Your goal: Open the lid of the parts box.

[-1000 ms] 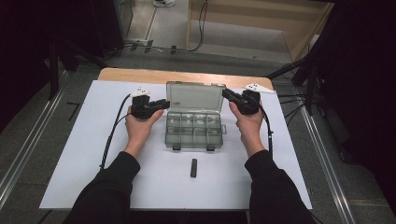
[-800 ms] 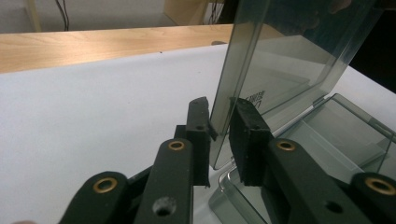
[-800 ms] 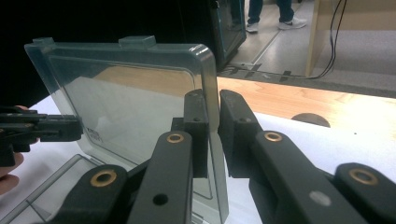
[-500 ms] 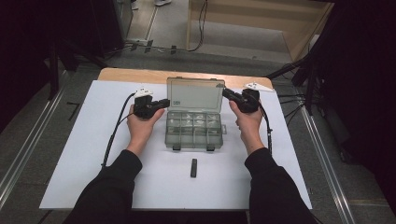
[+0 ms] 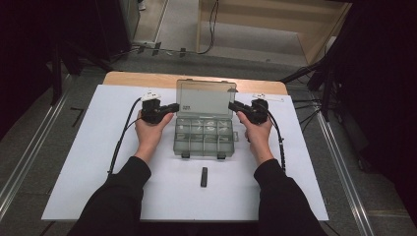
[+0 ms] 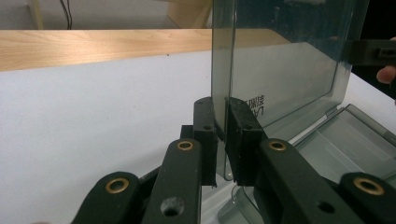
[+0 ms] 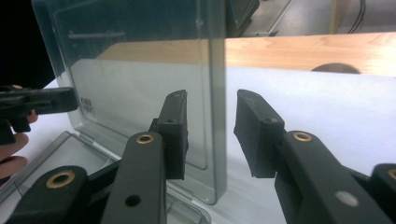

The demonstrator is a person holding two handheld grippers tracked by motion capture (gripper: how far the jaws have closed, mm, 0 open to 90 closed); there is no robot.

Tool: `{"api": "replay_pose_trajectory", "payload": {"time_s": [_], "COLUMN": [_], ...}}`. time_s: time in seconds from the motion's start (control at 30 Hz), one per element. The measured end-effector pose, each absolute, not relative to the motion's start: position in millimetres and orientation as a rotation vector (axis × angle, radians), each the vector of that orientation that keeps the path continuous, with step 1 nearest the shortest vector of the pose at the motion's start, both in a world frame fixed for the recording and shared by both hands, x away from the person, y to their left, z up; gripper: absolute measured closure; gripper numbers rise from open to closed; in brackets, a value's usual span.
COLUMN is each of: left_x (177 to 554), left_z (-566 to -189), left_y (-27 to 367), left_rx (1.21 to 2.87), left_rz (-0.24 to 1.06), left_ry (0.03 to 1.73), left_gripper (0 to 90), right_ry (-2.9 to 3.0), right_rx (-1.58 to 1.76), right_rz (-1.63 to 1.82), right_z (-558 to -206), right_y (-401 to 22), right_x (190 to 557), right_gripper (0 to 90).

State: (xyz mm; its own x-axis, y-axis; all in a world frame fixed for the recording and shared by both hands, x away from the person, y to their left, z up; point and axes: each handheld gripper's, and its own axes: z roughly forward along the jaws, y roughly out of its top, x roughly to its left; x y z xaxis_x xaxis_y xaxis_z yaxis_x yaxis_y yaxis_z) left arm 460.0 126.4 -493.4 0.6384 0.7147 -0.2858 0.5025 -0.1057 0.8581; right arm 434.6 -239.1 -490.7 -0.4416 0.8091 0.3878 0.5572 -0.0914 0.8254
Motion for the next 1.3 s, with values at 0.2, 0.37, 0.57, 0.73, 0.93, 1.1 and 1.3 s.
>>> {"api": "replay_pose_trajectory", "payload": {"time_s": [0.2, 0.37, 0.57, 0.73, 0.93, 1.1, 1.3], "left_x": [461.7, 462.6, 463.5, 464.5, 465.5, 466.9, 469.5], "left_z": [-495.2, -496.7, -497.7, -499.5, -502.5, -504.9, -508.5], "left_y": [127.0, 126.9, 126.8, 126.4, 126.4, 126.4, 126.6], "left_rx": [1.742, 1.728, 1.717, 1.695, 1.669, 1.653, 1.658], "left_rz": [0.216, 0.202, 0.189, 0.169, 0.145, 0.131, 0.091], "left_ry": [1.003, 1.015, 1.027, 1.046, 1.067, 1.077, 1.100], "left_gripper": [82.3, 82.2, 82.2, 82.1, 82.0, 81.7, 80.1], "right_ry": [1.936, 1.921, 1.898, 1.902, 1.880, 1.869, 1.873], "right_rx": [1.534, 1.556, 1.565, 1.570, 1.581, 1.599, 1.619], "right_rz": [1.531, 1.541, 1.563, 1.559, 1.568, 1.581, 1.588], "right_z": [-497.5, -502.9, -505.7, -506.6, -510.6, -512.9, -516.1], "right_y": [-233.8, -236.0, -237.4, -238.4, -237.5, -238.0, -238.8], "right_x": [435.8, 434.4, 432.0, 430.6, 429.6, 429.8, 432.0], "right_gripper": [69.1, 73.0, 74.2, 74.9, 74.6, 74.6, 73.8]}}
